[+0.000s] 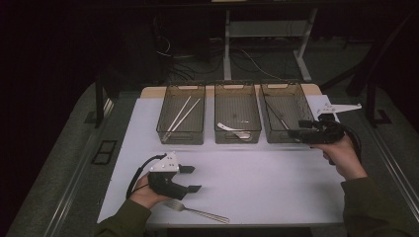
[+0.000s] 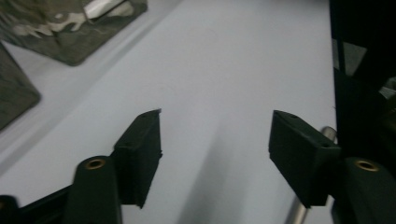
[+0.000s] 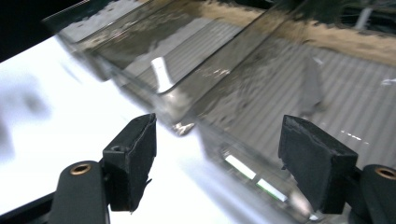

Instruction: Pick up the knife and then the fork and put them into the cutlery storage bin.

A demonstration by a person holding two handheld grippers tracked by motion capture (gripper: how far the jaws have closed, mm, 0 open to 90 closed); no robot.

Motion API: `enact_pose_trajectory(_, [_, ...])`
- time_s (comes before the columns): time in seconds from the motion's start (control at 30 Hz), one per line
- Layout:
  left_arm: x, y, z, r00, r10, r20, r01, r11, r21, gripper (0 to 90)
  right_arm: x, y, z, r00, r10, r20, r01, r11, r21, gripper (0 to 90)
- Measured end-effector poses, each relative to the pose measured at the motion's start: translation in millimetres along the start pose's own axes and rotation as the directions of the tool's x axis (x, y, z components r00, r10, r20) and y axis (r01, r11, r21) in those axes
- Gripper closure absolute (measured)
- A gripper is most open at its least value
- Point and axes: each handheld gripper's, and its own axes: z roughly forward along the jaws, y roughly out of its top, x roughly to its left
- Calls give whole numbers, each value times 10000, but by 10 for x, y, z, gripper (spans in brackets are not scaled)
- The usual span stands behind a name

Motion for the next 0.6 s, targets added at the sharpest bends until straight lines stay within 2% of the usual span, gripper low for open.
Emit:
enact_pose_trajectory(0.17, [-71,-46,-5,9988,250,433,-261,9993,262,438,175,-128,-46,9987,-241,-458,243,9997,43,276])
enact_pose_trajectory(0.33, [-165,-90,19,9955,462,826,-509,9972,553,498,285,-281,-41,9968,-437,-663,464,9982,389,277])
enact_pose_trajectory(0.5, [-266,-107,71,9867,913,1342,-1047,9898,965,576,366,-401,-29,9951,-516,-840,571,9963,647,277])
enact_pose_trajectory(0.6, [-300,-130,115,9826,1107,1492,-1316,9817,1378,632,393,-452,-25,9947,-483,-909,552,9957,744,277])
